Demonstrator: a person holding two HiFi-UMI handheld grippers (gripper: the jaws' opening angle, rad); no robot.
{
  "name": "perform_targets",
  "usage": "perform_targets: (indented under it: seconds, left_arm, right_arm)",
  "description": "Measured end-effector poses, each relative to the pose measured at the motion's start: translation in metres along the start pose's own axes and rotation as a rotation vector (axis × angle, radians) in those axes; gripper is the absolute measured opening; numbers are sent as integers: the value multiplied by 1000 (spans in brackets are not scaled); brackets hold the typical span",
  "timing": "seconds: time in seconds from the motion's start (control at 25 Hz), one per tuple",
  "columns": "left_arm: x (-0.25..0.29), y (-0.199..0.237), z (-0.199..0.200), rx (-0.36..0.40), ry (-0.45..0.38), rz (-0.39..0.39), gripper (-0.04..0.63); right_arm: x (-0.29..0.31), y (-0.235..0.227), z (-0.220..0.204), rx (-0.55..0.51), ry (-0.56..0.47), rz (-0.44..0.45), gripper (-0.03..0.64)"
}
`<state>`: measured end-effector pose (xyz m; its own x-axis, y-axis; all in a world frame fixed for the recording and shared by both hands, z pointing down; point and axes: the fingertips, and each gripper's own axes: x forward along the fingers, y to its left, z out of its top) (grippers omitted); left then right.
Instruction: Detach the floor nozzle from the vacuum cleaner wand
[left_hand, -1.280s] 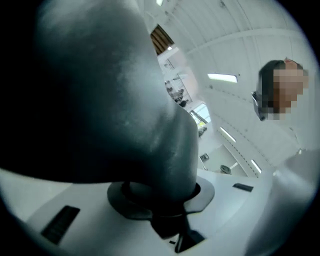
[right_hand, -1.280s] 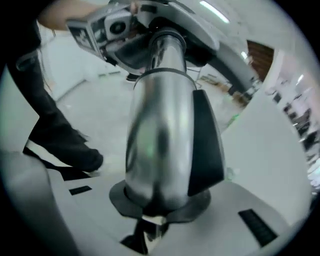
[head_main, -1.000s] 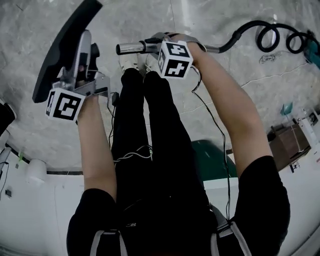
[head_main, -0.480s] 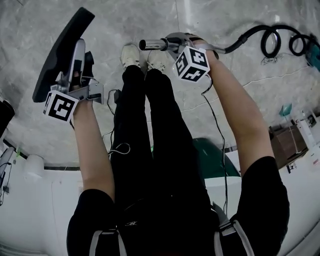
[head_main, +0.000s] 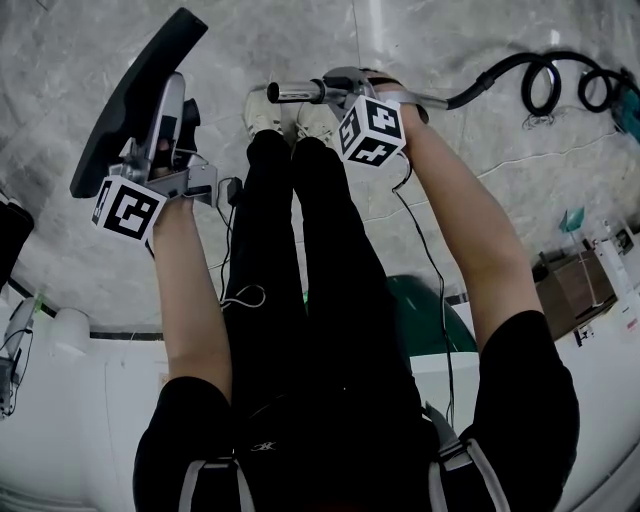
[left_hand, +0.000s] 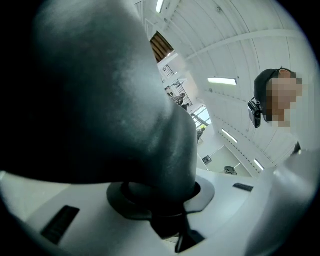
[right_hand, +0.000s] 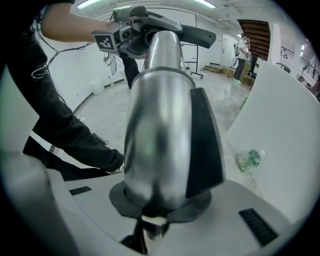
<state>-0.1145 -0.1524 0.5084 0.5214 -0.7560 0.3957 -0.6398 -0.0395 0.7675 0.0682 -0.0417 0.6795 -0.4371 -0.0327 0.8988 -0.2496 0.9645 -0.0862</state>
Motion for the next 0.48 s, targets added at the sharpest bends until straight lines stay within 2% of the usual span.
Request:
perform_targets:
  seconds: [0.2,0.48]
  left_arm:
    - [1,0,-1,-12,4,-13,110]
    - [22,-41,-48,-36,40,-54,110]
  right_arm:
    - [5,9,1,-8,15,5,81]
    - [-18,11,-33,-5,8,-2,81]
